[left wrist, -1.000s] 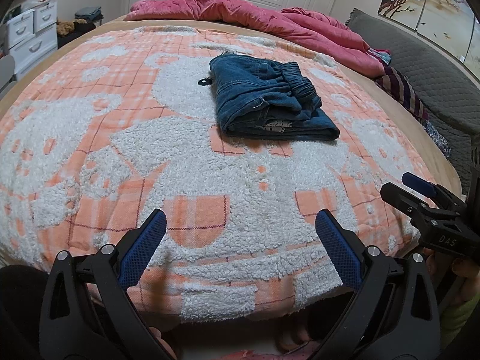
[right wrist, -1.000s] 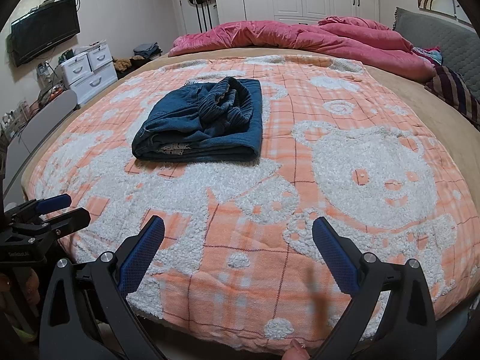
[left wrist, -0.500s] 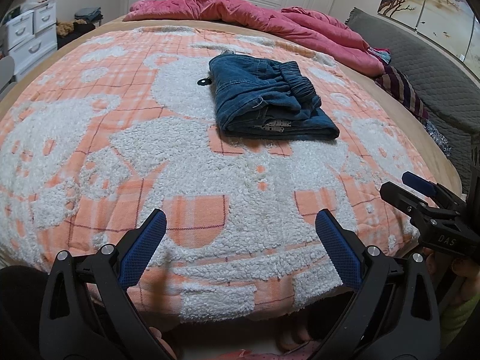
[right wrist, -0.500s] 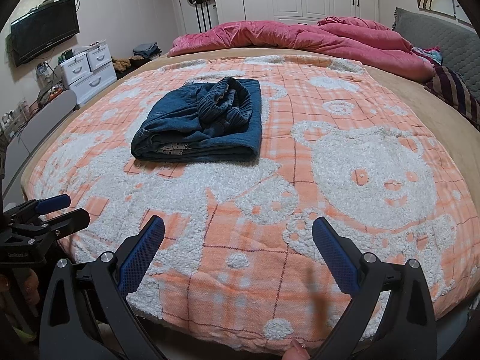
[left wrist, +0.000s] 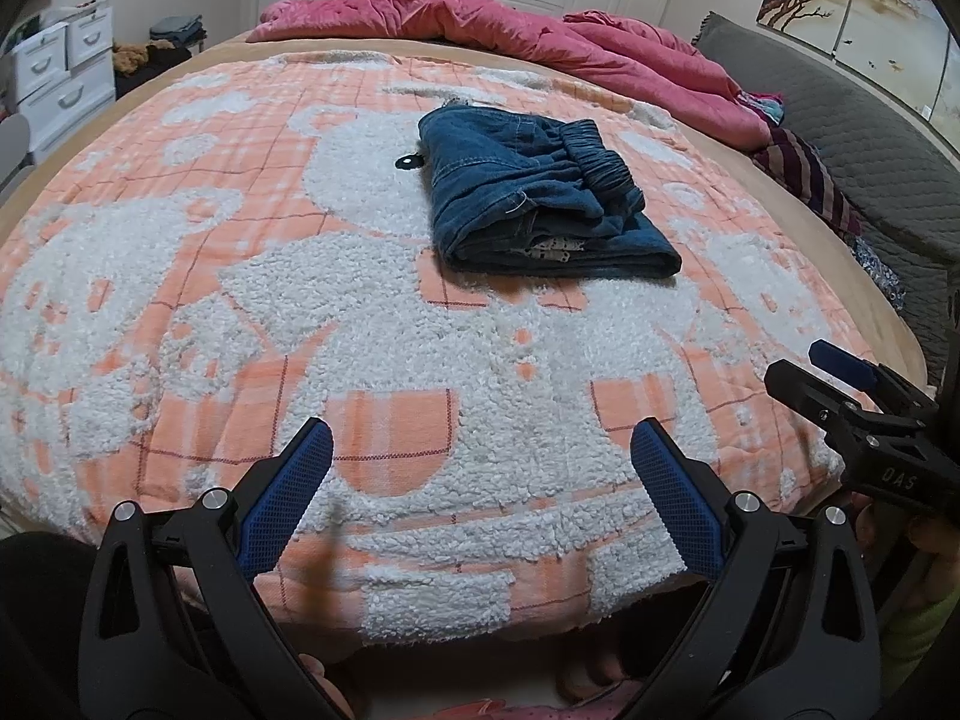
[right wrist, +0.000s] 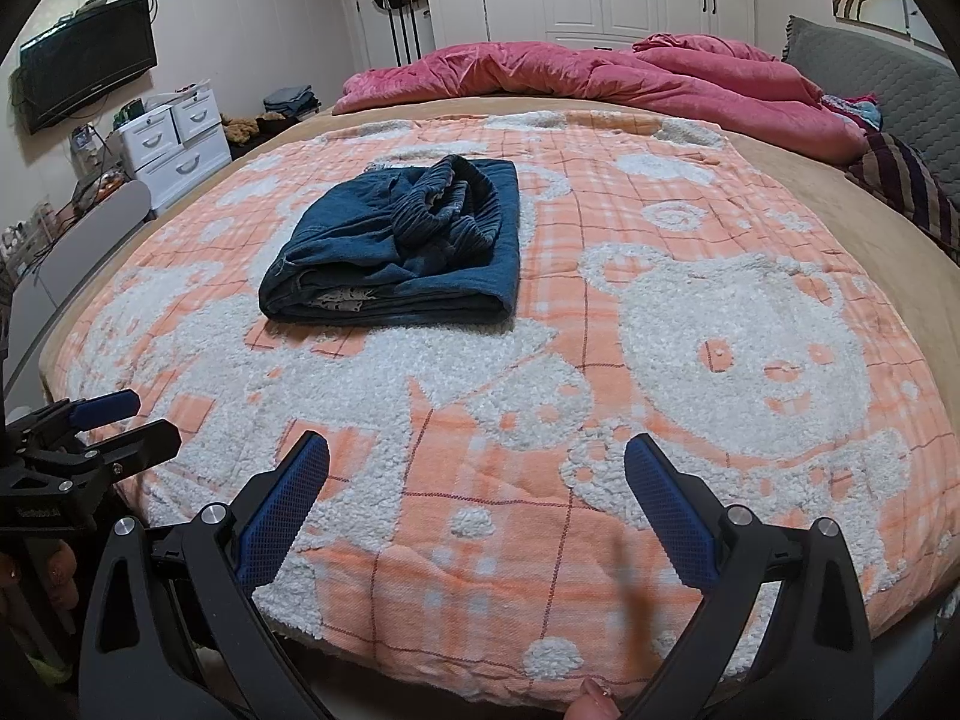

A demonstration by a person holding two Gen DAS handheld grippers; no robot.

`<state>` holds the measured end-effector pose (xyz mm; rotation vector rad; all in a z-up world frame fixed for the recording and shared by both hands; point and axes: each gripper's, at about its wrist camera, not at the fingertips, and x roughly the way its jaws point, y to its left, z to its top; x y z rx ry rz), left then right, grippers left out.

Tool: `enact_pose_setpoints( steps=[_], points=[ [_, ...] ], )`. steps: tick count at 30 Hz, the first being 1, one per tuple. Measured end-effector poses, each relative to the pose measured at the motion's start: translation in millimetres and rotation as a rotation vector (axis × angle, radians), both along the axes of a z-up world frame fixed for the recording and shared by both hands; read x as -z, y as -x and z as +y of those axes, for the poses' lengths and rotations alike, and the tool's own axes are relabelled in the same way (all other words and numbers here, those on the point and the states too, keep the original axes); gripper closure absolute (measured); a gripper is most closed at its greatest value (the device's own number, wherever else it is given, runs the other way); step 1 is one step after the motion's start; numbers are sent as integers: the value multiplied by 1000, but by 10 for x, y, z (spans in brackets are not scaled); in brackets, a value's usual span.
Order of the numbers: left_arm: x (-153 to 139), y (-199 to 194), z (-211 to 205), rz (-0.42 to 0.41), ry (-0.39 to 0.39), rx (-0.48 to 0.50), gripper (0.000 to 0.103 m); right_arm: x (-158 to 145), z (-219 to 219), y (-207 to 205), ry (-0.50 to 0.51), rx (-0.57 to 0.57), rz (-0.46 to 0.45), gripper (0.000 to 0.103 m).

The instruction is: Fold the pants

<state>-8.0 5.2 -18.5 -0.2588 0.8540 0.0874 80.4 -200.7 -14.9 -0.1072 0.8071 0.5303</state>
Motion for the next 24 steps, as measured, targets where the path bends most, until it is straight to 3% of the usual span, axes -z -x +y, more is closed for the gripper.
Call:
enact_pose_setpoints(
  steps=[9, 14, 16, 18, 23, 24],
  points=[
    [-65, -3, 35, -8, 32, 17, 10, -24, -94, -118, -19, 30, 28, 5],
    [-294, -53, 225, -62, 26, -27, 10, -74, -335, -451, -13, 103, 71, 5],
    [-407, -128, 432, -76, 55, -37, 10, -83, -508, -666, -29, 139, 110, 5],
    [-438, -277, 715, -24, 60, -65, 9, -97, -739, -951, -1, 213, 112, 5],
    [-287, -750, 1774, 109, -9, -266, 9, 37, -1447, -1846, 114, 439, 92, 5],
    [-235, -842, 1970, 128, -13, -301, 9, 37, -1447, -1846, 114, 439, 92, 5]
  ],
)
